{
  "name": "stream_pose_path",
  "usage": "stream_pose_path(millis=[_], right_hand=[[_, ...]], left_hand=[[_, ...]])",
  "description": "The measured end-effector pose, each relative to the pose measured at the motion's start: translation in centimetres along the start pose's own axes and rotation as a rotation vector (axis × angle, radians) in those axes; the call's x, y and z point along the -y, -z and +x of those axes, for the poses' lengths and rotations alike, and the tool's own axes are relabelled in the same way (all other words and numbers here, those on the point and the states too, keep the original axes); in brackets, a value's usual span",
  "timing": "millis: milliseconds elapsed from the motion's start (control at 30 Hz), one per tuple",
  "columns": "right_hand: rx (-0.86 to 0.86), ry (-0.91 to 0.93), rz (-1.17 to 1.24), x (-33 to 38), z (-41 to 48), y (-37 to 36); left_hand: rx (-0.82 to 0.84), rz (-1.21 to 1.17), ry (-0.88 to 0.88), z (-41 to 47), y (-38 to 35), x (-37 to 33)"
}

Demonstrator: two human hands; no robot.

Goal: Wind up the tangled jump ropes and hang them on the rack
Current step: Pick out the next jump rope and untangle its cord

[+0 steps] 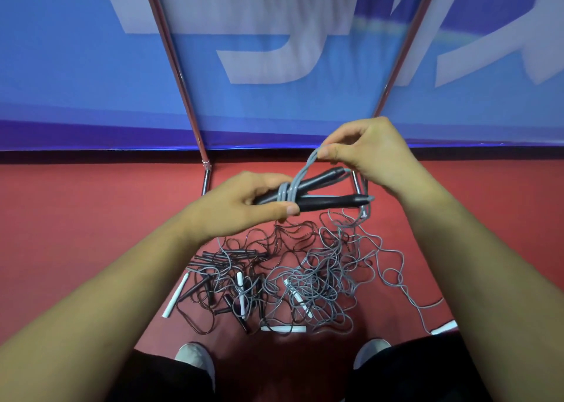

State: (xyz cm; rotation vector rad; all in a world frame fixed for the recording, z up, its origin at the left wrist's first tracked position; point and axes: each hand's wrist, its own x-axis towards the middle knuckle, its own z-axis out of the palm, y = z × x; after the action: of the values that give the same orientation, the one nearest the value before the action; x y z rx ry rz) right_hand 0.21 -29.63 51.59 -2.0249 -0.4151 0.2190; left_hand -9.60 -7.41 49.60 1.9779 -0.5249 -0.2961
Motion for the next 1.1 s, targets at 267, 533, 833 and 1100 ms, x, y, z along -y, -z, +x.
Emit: stream_pose_path(millis=[267,533,833,1100], right_hand=[[-0.049,0.005,-0.019,-1.2,0.5,1.2],[0.113,-0.094,0.002,-1.8,0.0,1.2],[0.205,-0.158,-0.036,-1.7,-0.7,1.6],[0.407,-0.022,-0.164,2.2,-2.9,0.3]], left_hand=[[-0.358,-0.509,-0.095,0.2,1.1,0.2],[-0.612,-0.619,-0.06,0.2,3.2,1.5],[-0.695,-0.454,0.232,0.1,5.3,3.9],[-0.664,0.292,0.446,0.1,4.4,5.7]])
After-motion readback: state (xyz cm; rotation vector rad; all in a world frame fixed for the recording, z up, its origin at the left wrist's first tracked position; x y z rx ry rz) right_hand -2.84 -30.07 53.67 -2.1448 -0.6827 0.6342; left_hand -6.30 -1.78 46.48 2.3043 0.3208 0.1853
